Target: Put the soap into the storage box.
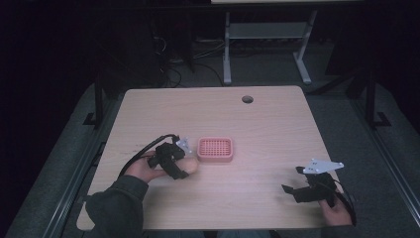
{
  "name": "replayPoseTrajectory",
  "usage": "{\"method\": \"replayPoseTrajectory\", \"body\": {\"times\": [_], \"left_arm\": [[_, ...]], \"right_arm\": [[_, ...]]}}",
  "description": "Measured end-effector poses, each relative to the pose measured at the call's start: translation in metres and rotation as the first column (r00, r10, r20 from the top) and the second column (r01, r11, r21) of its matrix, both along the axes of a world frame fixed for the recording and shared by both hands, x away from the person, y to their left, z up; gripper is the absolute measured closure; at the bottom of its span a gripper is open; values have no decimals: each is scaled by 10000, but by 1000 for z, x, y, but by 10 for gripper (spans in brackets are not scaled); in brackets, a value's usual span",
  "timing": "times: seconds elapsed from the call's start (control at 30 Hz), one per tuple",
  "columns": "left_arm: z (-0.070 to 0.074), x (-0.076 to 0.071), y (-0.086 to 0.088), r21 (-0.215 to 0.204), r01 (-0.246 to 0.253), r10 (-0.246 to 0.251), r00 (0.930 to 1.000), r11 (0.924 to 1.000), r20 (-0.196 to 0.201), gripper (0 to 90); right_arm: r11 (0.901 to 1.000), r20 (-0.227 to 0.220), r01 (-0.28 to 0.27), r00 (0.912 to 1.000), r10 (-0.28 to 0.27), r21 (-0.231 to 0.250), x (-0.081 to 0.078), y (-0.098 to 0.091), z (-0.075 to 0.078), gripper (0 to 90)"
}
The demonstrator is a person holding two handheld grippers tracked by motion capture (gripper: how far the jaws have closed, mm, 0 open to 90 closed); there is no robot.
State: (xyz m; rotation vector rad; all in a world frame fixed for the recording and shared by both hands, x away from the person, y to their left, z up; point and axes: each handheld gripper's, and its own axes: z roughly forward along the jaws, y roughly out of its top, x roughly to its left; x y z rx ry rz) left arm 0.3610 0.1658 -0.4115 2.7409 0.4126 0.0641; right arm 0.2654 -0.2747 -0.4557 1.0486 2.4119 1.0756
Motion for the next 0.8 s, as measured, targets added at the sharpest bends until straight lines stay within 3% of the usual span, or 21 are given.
{"method": "replayPoseTrajectory", "body": {"times": [0.8], "left_arm": [[12, 15, -12, 65, 129, -130, 9998, 9999, 133, 327]], "right_arm": [[9999, 37, -77, 10000, 77, 69, 0, -1, 0, 141]]}}
